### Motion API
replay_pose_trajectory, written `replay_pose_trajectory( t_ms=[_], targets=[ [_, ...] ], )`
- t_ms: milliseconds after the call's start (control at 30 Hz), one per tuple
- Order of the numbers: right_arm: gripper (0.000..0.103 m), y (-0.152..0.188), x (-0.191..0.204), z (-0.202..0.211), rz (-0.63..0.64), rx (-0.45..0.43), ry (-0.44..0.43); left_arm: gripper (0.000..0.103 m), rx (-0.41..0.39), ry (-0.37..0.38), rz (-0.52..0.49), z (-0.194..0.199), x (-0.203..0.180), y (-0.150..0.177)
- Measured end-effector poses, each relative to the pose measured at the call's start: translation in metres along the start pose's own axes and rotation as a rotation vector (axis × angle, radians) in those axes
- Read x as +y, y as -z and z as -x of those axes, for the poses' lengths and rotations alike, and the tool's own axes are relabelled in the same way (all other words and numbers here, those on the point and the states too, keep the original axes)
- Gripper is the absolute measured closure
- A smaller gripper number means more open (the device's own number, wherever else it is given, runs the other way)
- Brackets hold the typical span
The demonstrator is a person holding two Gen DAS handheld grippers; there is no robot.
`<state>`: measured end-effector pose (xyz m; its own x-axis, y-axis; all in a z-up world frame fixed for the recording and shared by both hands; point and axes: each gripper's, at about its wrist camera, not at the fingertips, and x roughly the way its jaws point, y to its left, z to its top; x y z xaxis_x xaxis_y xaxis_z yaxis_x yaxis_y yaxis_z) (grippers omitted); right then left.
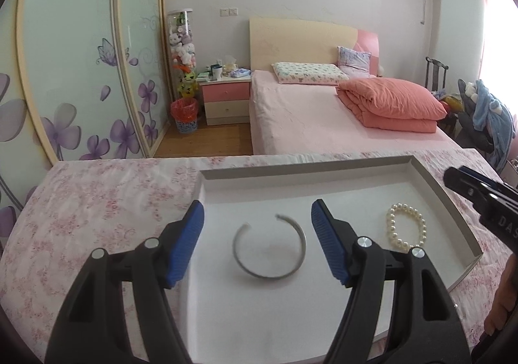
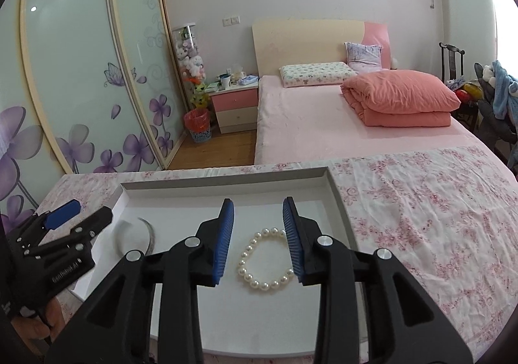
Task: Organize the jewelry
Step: 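Carry the bangle and pearl bracelet into the gray tray and open both tools, then grasp the small grey pearl piece with the right tool while the left tool approaches the pink bracelet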
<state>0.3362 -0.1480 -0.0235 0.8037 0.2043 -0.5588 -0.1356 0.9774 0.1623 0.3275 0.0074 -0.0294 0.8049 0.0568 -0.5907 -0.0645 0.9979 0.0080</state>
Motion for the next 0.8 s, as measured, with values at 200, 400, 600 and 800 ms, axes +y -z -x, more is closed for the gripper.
replay_pose_trajectory(
  t_ms=[200,400,600,800],
  targets=[
    [0.07,0.003,0.001,0.014,0.01,-0.012,0.002,0.036,-0.02,-0.028,0.017,0.019,0.013,0.003],
    [0.07,0.014,-0.005,0.039,0.025,-0.022,0.009,0.035,-0.033,-0.033,0.022,0.046,0.025,0.017],
    [0.07,0.036,-0.02,0.061,0.016,0.003,0.034,0.033,-0.024,-0.028,0.033,0.074,0.04,0.041],
    [0.07,0.064,-0.025,0.073,0.02,0.049,0.033,0.033,-0.001,-0.02,0.046,0.094,0.051,0.068]
  ],
)
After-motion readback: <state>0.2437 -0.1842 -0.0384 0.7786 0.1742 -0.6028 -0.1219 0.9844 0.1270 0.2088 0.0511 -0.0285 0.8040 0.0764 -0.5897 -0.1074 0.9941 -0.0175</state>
